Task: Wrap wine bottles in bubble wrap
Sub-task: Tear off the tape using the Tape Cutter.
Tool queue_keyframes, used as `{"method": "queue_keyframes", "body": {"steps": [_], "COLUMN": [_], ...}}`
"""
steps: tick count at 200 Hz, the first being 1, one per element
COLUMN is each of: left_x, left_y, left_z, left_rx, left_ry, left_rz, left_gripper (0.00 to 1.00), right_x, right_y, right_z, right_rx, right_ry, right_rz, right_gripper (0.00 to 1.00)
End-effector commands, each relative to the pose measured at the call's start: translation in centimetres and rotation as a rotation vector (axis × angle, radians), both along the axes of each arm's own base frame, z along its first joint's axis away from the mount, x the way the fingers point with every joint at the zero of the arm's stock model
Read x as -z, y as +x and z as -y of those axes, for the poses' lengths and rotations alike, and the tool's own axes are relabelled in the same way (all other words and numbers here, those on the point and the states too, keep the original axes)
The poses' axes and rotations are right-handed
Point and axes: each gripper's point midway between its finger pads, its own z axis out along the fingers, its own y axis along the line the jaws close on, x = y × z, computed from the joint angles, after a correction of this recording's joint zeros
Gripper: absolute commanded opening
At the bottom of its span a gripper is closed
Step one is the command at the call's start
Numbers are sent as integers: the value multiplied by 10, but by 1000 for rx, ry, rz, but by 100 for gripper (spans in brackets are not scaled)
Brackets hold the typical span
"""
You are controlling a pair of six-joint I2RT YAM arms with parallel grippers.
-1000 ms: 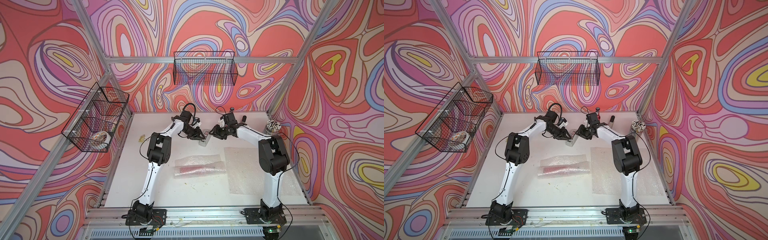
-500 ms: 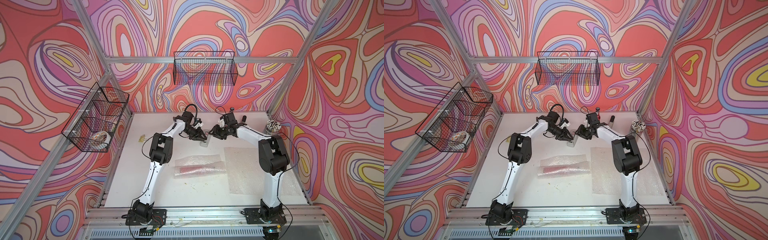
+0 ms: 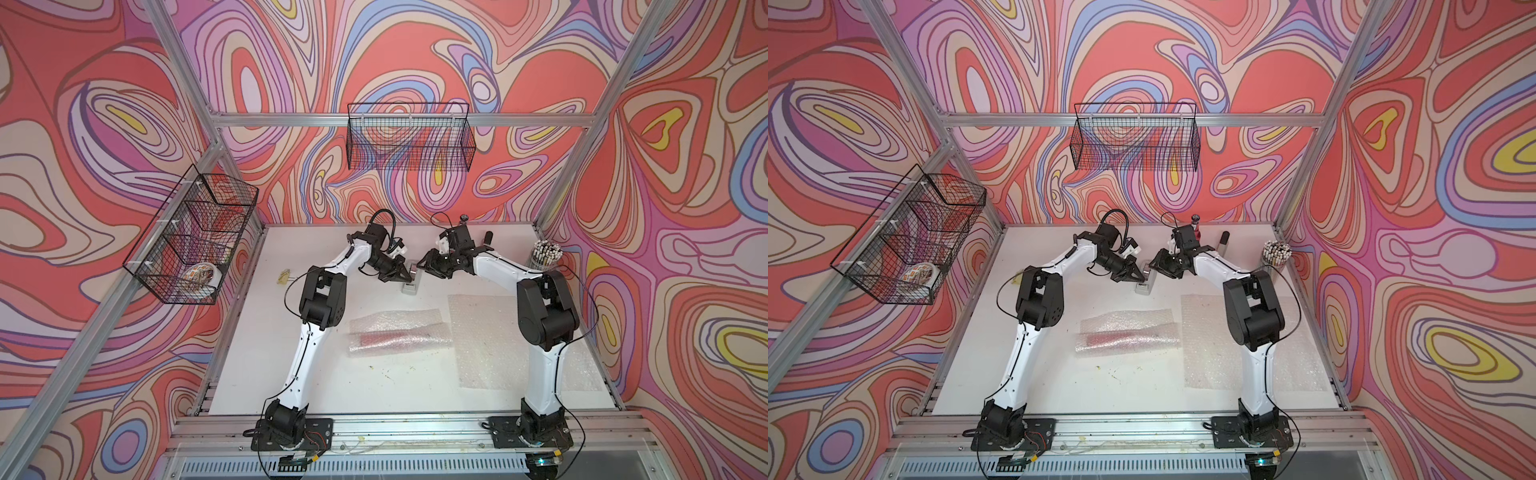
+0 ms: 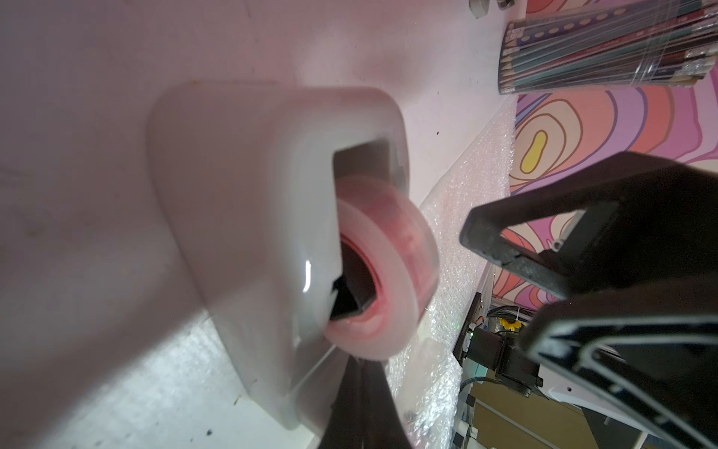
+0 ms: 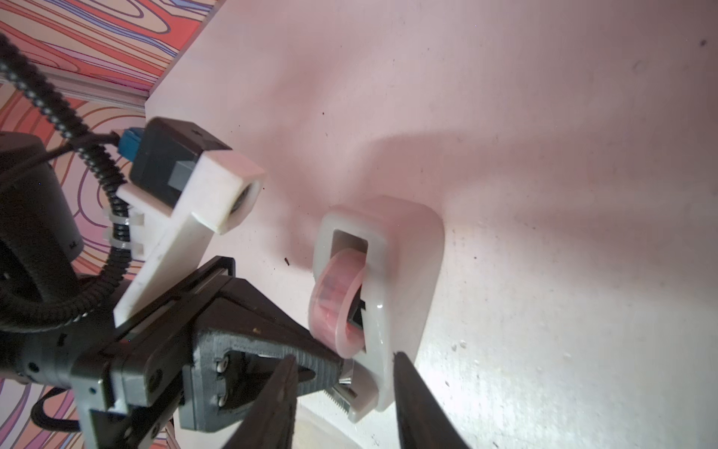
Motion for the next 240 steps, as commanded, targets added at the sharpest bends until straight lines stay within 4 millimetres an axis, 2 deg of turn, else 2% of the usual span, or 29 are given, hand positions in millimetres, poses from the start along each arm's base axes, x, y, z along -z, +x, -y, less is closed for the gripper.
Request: {"method": "queue_keyframes", "body": {"steps": [1,52,80,129,157,195,240], "left_x": [-9,-33,-40,-41,-40,-37,-42], "left_y": [-5,-9,-13,-17,-17,-18,-29], "left_z": [1,3,3,1,0,0,-3], "left_rx": [7,9,8,7,4,4,13], "left_ry": [-7,-39,-54,-49,-40,-40,-29], "left_rz": [-10,2,-6,-22,-20,-32,-47], "left_gripper": [0,0,0,0,0,0,0], "right_x": [11,19,32,43,50,62,70], "right_y": [-2,-3,-3,-5,-13,-26,-20], "right_z": [2,2,4,-2,-6,0,4], "right_rx": [-13,-19,-9,-29,-39,-29,-5], "right_ry": [-6,-12,-26,7,45,31,2], "right_rz": [-9,-11,-32,-49,-75,-105,-90], "right_gripper": [42,39,35,30,29,27,27]}}
